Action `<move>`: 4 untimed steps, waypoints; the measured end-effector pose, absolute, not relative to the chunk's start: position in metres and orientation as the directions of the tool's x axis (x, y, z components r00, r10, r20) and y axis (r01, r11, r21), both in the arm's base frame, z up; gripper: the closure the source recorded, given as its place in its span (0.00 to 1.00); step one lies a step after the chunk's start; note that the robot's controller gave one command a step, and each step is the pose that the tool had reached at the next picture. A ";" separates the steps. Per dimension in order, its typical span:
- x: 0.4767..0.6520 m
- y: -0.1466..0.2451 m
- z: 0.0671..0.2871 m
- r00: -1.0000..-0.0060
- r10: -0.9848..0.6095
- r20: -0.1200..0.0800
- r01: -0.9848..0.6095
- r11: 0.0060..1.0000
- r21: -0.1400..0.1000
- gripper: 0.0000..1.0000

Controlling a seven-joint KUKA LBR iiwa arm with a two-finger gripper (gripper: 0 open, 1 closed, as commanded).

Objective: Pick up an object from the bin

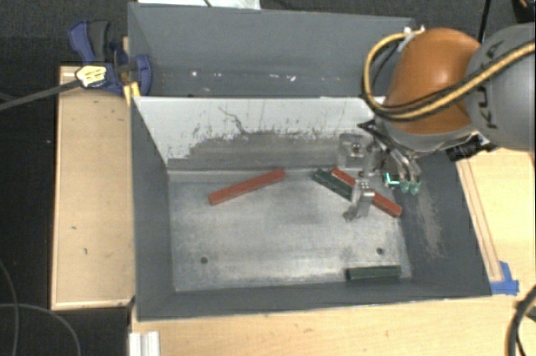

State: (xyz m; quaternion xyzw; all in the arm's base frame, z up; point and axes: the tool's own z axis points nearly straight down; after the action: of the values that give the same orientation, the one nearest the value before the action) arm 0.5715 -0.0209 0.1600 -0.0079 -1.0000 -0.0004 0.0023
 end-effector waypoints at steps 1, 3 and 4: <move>0.583 -0.038 0.067 -0.994 0.108 0.001 0.108 0.994 0.001 0.00; 0.589 -0.040 0.071 -0.738 0.675 -0.006 0.675 0.738 0.004 0.00; 0.590 -0.024 0.071 -0.648 0.762 -0.007 0.762 0.648 0.006 0.00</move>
Offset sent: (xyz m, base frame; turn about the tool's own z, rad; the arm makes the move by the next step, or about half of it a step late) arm 0.0124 -0.0173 -0.0900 0.0916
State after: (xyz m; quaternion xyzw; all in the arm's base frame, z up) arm 0.5900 -0.0239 0.0706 -0.4195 -0.9077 -0.0012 -0.0045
